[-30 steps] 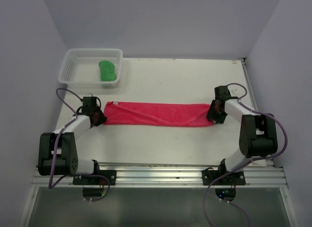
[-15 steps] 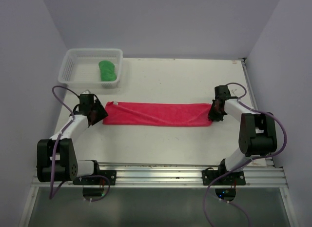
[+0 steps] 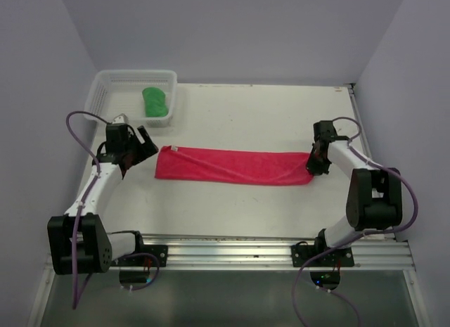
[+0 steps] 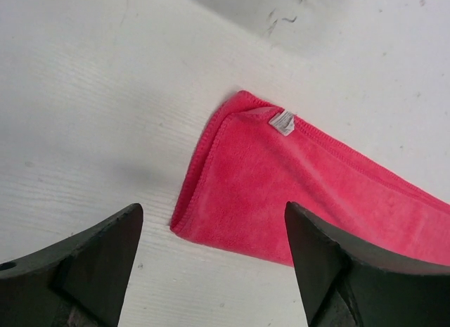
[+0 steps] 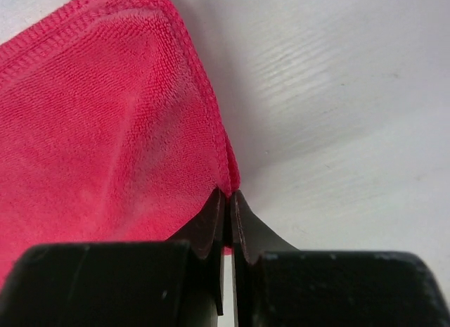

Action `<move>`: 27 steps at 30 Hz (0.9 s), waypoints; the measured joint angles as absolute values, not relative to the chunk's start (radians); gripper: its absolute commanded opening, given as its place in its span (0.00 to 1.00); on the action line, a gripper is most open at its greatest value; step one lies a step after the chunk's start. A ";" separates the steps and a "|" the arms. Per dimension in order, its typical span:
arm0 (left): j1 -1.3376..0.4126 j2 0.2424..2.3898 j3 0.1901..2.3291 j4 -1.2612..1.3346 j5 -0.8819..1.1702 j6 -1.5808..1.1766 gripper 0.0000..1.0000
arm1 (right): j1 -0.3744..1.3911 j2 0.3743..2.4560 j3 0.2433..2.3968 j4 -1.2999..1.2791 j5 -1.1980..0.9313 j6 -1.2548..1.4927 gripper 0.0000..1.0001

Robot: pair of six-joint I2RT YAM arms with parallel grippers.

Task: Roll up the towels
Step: Fold the towel

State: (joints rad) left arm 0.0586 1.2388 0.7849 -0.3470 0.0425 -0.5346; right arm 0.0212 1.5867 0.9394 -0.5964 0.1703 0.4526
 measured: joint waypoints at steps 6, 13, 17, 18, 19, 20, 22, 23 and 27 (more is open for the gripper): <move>0.059 1.132 0.797 -0.341 0.097 -0.477 1.00 | 0.017 1.507 1.042 -0.709 0.265 0.430 0.00; 0.059 1.155 0.848 -0.353 0.165 -0.424 1.00 | 0.025 1.363 1.140 -0.747 0.290 0.399 0.00; 0.059 1.169 0.849 -0.356 0.190 -0.399 1.00 | 0.082 1.363 1.184 -0.753 0.251 0.390 0.00; 0.059 1.172 0.849 -0.355 0.193 -0.397 1.00 | 0.114 1.378 1.207 -0.758 0.244 0.385 0.00; 0.059 1.174 0.848 -0.353 0.197 -0.393 1.00 | 0.150 1.398 1.233 -0.762 0.239 0.379 0.00; 0.058 1.177 0.845 -0.350 0.199 -0.387 1.00 | 0.191 1.422 1.262 -0.770 0.237 0.376 0.00; 0.056 1.184 0.839 -0.347 0.198 -0.374 1.00 | 0.274 1.475 1.319 -0.779 0.236 0.373 0.00; 0.053 1.188 0.837 -0.347 0.197 -0.370 1.00 | 0.312 1.501 1.343 -0.786 0.233 0.373 0.00; 0.033 1.196 0.824 -0.345 0.167 -0.349 1.00 | 0.434 1.585 1.420 -0.824 0.226 0.382 0.00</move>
